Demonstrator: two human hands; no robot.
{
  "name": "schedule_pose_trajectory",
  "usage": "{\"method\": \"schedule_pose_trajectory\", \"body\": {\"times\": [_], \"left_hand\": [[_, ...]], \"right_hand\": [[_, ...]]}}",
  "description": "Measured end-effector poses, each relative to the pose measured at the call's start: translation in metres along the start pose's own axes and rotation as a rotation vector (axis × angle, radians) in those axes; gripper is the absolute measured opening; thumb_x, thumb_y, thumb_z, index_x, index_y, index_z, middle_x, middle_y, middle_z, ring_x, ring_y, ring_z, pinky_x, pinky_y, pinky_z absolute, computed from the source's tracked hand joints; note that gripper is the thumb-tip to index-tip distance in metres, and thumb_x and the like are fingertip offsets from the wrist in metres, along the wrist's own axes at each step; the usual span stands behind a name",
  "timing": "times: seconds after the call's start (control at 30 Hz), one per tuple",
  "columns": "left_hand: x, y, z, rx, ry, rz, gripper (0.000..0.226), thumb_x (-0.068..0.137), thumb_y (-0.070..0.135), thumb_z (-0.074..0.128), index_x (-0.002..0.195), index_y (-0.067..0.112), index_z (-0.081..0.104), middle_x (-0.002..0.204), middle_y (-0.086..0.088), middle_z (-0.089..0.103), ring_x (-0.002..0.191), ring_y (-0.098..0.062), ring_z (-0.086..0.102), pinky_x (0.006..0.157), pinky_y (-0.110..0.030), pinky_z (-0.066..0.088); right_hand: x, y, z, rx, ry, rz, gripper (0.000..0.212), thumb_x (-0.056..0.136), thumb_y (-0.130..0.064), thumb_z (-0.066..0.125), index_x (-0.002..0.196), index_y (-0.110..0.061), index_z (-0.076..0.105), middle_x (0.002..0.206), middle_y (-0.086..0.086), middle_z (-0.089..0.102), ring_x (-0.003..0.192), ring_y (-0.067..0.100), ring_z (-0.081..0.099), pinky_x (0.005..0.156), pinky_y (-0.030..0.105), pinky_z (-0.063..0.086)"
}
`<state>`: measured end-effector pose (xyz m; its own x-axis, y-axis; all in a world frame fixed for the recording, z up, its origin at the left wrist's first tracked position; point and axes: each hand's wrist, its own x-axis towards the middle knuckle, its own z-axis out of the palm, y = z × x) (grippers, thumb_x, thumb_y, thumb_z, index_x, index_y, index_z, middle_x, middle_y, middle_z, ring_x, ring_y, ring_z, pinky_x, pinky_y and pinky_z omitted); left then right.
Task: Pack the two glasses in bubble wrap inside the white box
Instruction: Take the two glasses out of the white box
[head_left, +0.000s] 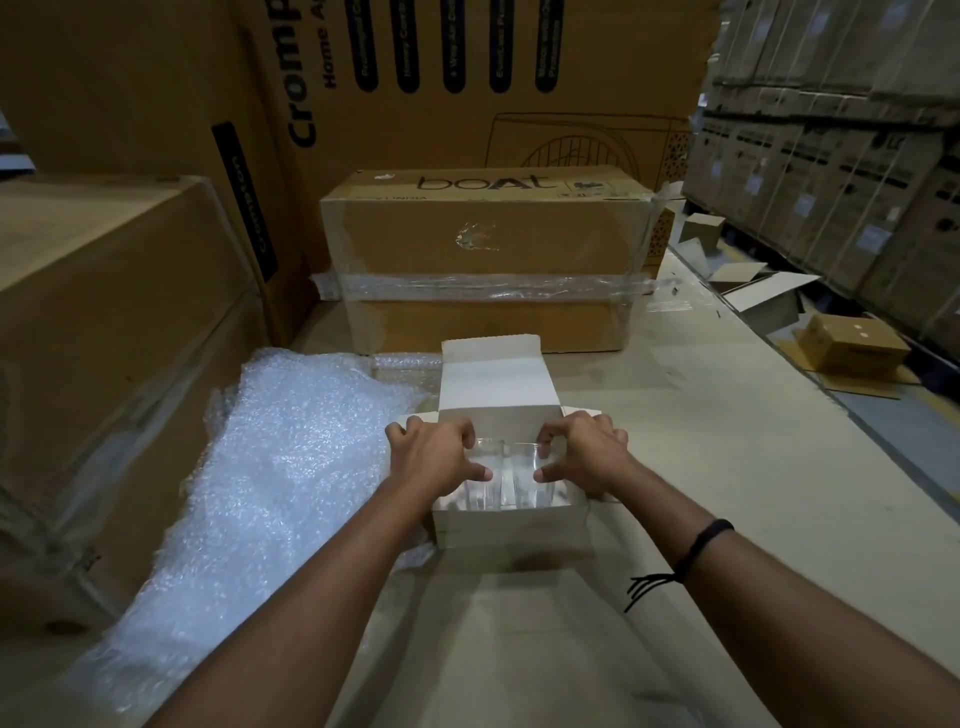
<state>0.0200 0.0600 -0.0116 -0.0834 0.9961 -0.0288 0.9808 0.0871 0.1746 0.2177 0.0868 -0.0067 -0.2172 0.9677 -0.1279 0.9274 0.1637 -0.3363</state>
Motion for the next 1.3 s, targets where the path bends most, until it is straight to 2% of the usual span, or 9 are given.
{"method": "schedule_pose_trajectory", "body": {"times": [0.17,0.27,0.4,0.5,0.6,0.8,1.1,1.2,1.3], "left_hand": [[-0.024,-0.01,0.007,-0.38,0.199,0.056,0.027,0.077,0.043,0.077,0.088,0.028,0.058,0.082,0.004,0.063,0.091,-0.02,0.053,0.08,-0.031,0.03],[-0.038,-0.01,0.004,-0.747,0.231,0.091,0.024,0.075,0.022,0.082,0.089,0.024,0.063,0.094,0.003,0.067,0.096,-0.017,0.063,0.078,-0.03,0.051],[-0.069,0.006,-0.008,-1.007,0.353,0.126,0.028,0.073,0.011,0.084,0.09,0.023,0.065,0.1,0.009,0.068,0.1,-0.008,0.063,0.076,-0.013,0.051],[-0.09,0.026,-0.008,-1.12,0.349,0.19,0.032,0.07,0.007,0.084,0.089,0.025,0.066,0.103,0.013,0.069,0.102,-0.004,0.064,0.072,-0.014,0.054],[-0.106,0.054,0.005,-1.181,0.285,0.262,0.037,0.067,0.001,0.084,0.085,0.027,0.065,0.101,0.011,0.07,0.098,-0.007,0.068,0.071,-0.023,0.057],[-0.123,0.115,0.043,-1.101,0.159,0.349,0.035,0.068,0.008,0.086,0.092,0.024,0.067,0.097,0.004,0.071,0.092,-0.007,0.067,0.072,-0.01,0.05],[-0.109,0.167,0.093,-0.998,0.161,0.325,0.03,0.077,0.006,0.078,0.098,0.023,0.065,0.099,0.002,0.063,0.093,-0.012,0.062,0.077,-0.02,0.057],[-0.102,0.173,0.099,-0.991,0.168,0.309,0.034,0.079,0.014,0.074,0.108,0.025,0.062,0.106,0.005,0.062,0.098,-0.015,0.063,0.083,-0.033,0.058],[-0.107,0.175,0.106,-0.956,0.173,0.22,0.054,0.076,0.035,0.073,0.125,0.036,0.049,0.123,0.013,0.054,0.114,-0.011,0.054,0.095,-0.03,0.048]], "right_hand": [[-0.012,0.003,-0.006,0.182,0.035,-0.043,0.024,0.074,-0.034,0.082,0.076,-0.027,0.059,0.1,-0.001,0.066,0.102,0.024,0.054,0.081,0.033,0.04],[-0.024,0.011,-0.018,0.443,0.075,-0.116,0.024,0.074,-0.018,0.084,0.073,-0.023,0.06,0.102,0.002,0.068,0.096,0.025,0.065,0.078,0.038,0.052],[-0.05,0.025,-0.04,0.744,0.194,-0.176,0.026,0.072,-0.006,0.084,0.069,-0.018,0.061,0.119,0.001,0.065,0.103,0.018,0.066,0.068,0.036,0.055],[-0.073,0.047,-0.054,0.82,0.265,-0.186,0.022,0.071,-0.003,0.083,0.074,-0.011,0.063,0.128,-0.002,0.06,0.11,0.013,0.063,0.083,0.036,0.058],[-0.093,0.076,-0.061,0.798,0.346,-0.178,0.024,0.069,-0.003,0.084,0.074,-0.015,0.064,0.127,-0.001,0.061,0.11,0.014,0.063,0.09,0.026,0.054],[-0.119,0.133,-0.034,0.746,0.397,-0.075,0.026,0.068,0.001,0.084,0.073,-0.017,0.065,0.125,-0.001,0.059,0.106,0.008,0.063,0.083,0.016,0.053],[-0.099,0.176,0.004,0.705,0.434,0.008,0.028,0.066,0.005,0.082,0.07,-0.017,0.065,0.129,0.002,0.058,0.116,0.017,0.059,0.097,0.042,0.051],[-0.091,0.182,0.003,0.705,0.419,0.001,0.031,0.067,0.004,0.081,0.071,-0.02,0.063,0.132,0.004,0.056,0.117,0.018,0.057,0.098,0.043,0.05],[-0.089,0.188,0.0,0.704,0.375,-0.012,0.036,0.069,-0.001,0.083,0.091,-0.021,0.064,0.137,0.002,0.052,0.114,0.014,0.056,0.098,0.037,0.05]]}}
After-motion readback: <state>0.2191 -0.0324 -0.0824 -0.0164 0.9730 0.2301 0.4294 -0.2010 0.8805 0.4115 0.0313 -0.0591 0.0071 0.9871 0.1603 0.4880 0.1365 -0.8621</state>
